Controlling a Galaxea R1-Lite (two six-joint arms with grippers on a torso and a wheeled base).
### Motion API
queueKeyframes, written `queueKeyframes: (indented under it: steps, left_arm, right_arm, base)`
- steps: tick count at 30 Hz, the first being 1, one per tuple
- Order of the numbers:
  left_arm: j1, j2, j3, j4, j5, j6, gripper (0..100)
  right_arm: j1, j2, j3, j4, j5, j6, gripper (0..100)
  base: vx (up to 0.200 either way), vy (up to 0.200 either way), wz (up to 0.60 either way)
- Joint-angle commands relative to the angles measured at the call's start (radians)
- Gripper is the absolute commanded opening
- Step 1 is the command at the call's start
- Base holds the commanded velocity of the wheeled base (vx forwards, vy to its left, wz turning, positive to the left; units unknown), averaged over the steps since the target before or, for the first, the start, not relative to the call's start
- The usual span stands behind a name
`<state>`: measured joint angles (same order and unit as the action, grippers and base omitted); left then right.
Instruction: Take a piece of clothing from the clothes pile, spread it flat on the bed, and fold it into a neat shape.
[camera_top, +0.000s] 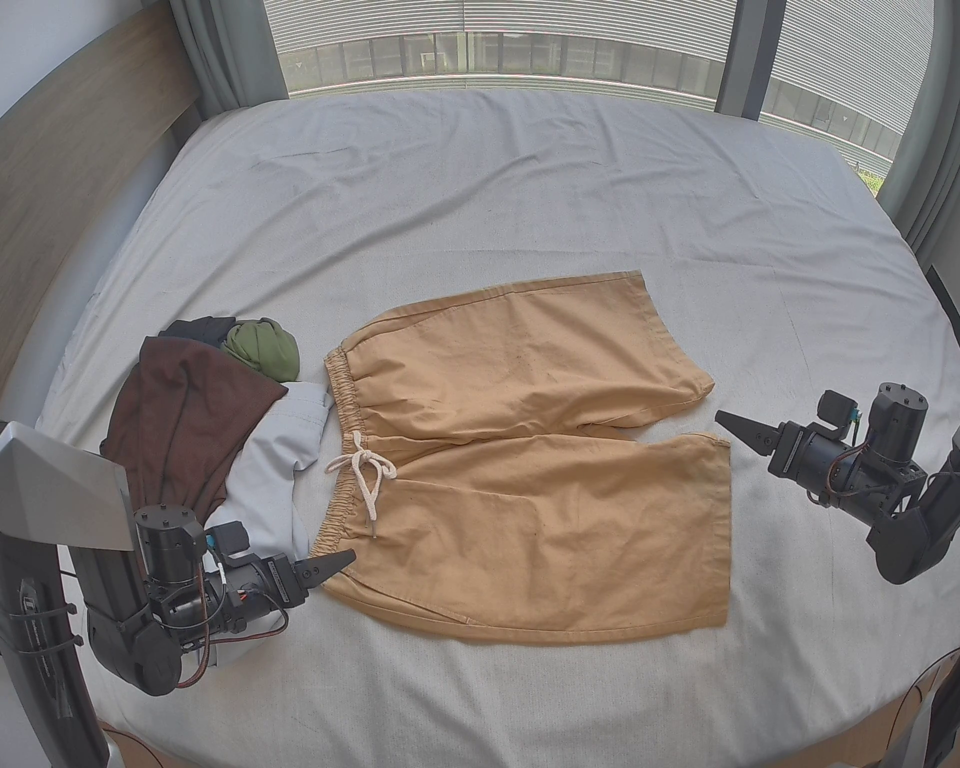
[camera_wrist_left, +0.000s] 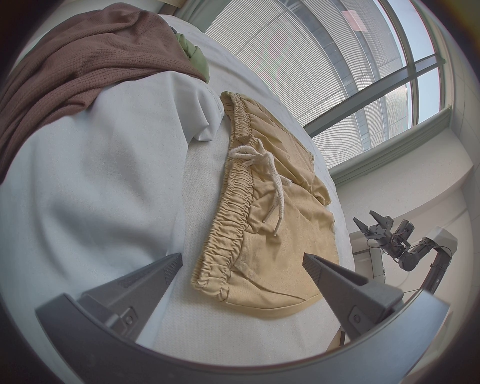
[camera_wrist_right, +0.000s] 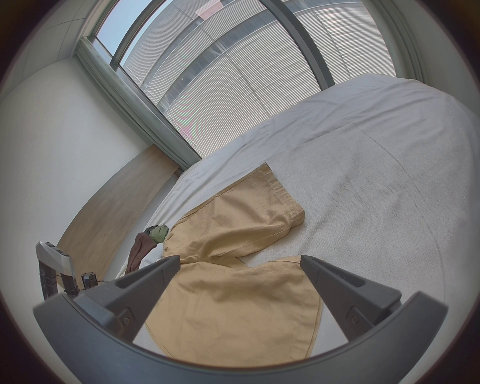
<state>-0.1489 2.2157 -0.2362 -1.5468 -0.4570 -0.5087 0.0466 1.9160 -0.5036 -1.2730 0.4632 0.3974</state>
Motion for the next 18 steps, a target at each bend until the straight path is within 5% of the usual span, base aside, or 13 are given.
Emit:
queueKeyframes:
  steps: [1, 13, 14, 18]
  left_arm:
    - [-0.006, 0.002, -0.002, -0.001, 0.000, -0.002, 100]
    - [-0.004, 0.027, -0.005, -0.001, 0.001, 0.004, 100]
    - [-0.004, 0.032, -0.008, -0.001, 0.001, 0.006, 0]
    - [-0.003, 0.033, -0.008, -0.001, 0.001, 0.007, 0]
  right_arm:
    - [0.002, 0.005, 0.000, 0.000, 0.000, 0.000, 100]
    - [0.001, 0.005, 0.002, 0.000, 0.000, 0.000, 100]
    - [0.001, 0.005, 0.002, 0.000, -0.001, 0.000, 100]
    - [-0.004, 0.003, 0.013, 0.001, 0.000, -0.003, 100]
  base:
    - [0.000, 0.000, 0.00]
    - [0.000, 0.000, 0.00]
    - [0.000, 0.000, 0.00]
    - [0.000, 0.000, 0.00]
